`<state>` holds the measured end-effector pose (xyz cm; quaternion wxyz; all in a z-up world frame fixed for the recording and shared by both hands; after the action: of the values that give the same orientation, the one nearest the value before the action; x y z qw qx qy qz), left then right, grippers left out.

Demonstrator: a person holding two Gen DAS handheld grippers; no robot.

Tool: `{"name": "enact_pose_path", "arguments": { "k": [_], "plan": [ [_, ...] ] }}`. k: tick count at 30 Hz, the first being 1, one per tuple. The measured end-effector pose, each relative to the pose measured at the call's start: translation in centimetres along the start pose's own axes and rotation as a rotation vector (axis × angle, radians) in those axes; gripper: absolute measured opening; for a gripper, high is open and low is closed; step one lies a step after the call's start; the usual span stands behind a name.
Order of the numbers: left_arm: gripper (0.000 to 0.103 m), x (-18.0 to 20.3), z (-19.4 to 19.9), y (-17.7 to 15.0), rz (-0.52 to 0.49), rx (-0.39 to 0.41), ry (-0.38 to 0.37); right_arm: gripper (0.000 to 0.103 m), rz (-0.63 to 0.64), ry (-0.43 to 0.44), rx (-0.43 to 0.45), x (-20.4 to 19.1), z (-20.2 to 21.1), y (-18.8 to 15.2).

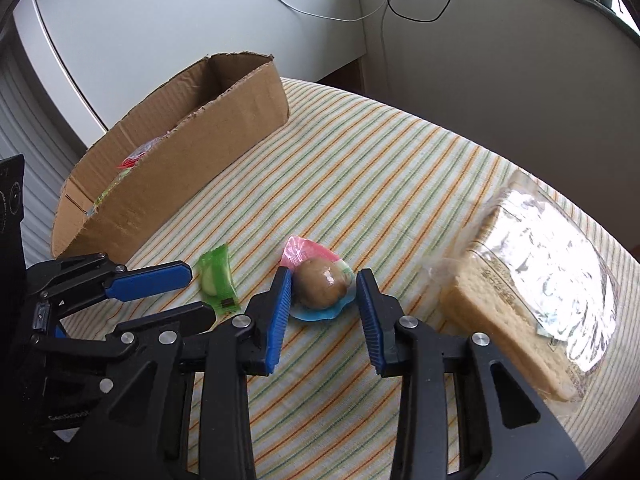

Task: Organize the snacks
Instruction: 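Move both tools toward the green candy and pink-wrapped round candy, then grasp the green wrapped candy with left tool while right tool grasps pink-wrapped round candy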

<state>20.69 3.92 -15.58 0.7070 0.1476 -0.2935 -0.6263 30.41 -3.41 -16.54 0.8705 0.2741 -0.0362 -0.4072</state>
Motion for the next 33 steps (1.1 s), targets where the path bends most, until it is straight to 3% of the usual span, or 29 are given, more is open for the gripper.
{"name": "enact_pose_path", "arguments": {
  "k": [10,11,12,14,19,22,26,30,33],
  "plan": [
    [0.034,0.7,-1.6,0.8,-0.019,-0.009,0.038,0.035,-0.046,0.001,0.022,1.5,0.8,-0.5],
    [0.038,0.6,-1.6,0.8,-0.011,-0.010,0.035,0.035,-0.046,0.002,0.024,1.6,0.9,-0.6],
    [0.048,0.5,-1.5,0.8,-0.003,-0.009,0.031,0.035,-0.047,0.003,0.026,1.6,0.9,-0.7],
    [0.056,0.3,-1.6,0.9,0.012,-0.013,0.024,0.035,-0.053,0.009,0.031,1.8,1.1,-0.8],
    [0.056,0.6,-2.6,2.1,0.006,-0.018,0.063,0.035,-0.072,0.014,0.042,2.2,1.5,-1.0],
    [0.053,1.3,-3.2,2.3,-0.035,-0.016,0.104,0.035,-0.076,0.013,0.044,2.5,1.7,-1.2],
    [0.035,2.5,-3.8,2.4,-0.101,-0.010,0.130,0.035,-0.074,0.013,0.047,2.6,1.9,-1.3],
    [0.024,2.5,-4.0,2.5,-0.106,-0.008,0.126,0.035,-0.076,0.007,0.050,2.5,1.9,-1.3],
    [0.022,2.2,-3.6,2.3,-0.104,-0.004,0.117,0.034,-0.075,0.002,0.051,2.5,2.1,-1.5]
  ]
}}
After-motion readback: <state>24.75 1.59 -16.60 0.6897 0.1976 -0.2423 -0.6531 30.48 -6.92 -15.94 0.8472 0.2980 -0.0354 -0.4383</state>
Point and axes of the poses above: each gripper's, at about its wrist camera, not at the fingertips, and z roughly against the way its jaws point, x to its right, y to its top, the point moved 5 cm from there along -z, roughly the way its jaws point, and after that the axes turned 1 degree about -x, right-handed, at the moved point
